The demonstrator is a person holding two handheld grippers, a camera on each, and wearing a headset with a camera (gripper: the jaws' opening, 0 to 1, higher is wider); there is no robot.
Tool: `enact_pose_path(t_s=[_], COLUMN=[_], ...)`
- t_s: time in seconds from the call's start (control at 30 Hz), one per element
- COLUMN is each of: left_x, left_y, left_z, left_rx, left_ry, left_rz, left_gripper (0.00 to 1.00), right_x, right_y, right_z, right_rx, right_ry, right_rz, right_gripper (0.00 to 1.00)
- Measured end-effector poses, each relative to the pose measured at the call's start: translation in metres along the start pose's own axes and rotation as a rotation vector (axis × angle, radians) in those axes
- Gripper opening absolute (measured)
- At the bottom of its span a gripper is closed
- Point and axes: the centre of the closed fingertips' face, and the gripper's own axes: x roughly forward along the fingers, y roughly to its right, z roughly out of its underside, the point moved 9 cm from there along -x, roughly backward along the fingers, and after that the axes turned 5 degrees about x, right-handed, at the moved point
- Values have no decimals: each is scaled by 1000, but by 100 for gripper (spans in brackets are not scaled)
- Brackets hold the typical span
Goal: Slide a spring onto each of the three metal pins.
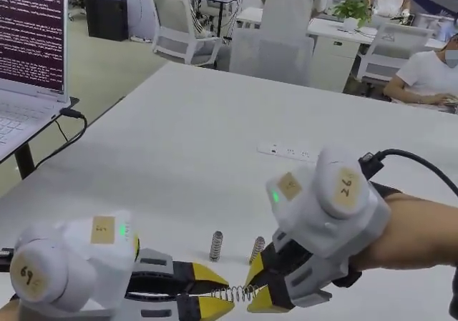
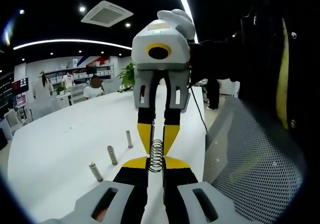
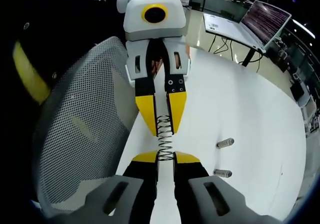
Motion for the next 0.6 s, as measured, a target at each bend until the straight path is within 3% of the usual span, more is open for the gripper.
enact_pose_path(t_s=[0.2, 0.6], left_x=[0, 0], left_y=[0, 0], left_z=[1, 3], left_rx=[4, 16], left_ry=[-7, -24], left_rz=[0, 0], left_gripper=[3, 3], right_x=[-8, -20], right_y=[-1, -7], right_z=[-6, -25], right_rx=[33, 8], right_ry=[2, 29], right_rz=[13, 28], right_gripper=[8, 8])
